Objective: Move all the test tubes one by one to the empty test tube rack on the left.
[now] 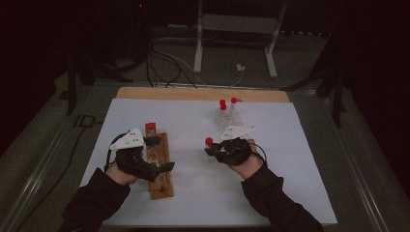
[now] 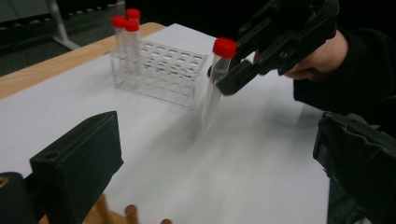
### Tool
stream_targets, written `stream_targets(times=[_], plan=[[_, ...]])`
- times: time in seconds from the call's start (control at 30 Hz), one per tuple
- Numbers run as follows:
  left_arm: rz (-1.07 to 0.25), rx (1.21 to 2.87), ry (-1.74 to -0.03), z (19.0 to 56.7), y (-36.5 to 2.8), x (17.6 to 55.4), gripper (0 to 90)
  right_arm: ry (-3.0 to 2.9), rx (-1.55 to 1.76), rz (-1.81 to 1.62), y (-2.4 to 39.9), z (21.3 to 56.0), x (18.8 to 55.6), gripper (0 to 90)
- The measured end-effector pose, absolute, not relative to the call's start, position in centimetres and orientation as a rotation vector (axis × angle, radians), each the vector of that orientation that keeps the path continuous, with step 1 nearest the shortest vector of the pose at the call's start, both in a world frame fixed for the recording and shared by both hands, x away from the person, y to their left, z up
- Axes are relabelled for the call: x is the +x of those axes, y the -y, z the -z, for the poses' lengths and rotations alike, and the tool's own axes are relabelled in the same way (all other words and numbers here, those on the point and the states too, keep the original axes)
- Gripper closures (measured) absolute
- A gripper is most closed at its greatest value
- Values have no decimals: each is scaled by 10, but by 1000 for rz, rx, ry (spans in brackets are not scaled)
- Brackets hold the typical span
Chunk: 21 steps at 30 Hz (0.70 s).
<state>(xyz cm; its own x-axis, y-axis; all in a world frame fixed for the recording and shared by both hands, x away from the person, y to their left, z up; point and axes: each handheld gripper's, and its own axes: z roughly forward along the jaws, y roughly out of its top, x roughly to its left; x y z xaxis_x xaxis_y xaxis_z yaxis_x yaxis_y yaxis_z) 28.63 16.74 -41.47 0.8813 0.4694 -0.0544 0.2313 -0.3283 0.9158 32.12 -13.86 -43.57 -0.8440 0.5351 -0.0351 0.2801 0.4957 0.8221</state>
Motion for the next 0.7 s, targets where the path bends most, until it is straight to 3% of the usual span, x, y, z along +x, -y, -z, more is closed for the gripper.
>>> stream_targets(times=[0.4, 0.57, 0.7], plan=[[-232, 1971, -450, 417, -141, 287, 25, -2526, 605, -1296, 112, 446, 302, 747], [-232, 1985, -430, 418, -132, 288, 78, -2553, 559, -1294, 102, 446, 297, 747], [-263, 2006, -428, 420, -128, 289, 172, -2561, 547, -1301, 97, 446, 294, 747]])
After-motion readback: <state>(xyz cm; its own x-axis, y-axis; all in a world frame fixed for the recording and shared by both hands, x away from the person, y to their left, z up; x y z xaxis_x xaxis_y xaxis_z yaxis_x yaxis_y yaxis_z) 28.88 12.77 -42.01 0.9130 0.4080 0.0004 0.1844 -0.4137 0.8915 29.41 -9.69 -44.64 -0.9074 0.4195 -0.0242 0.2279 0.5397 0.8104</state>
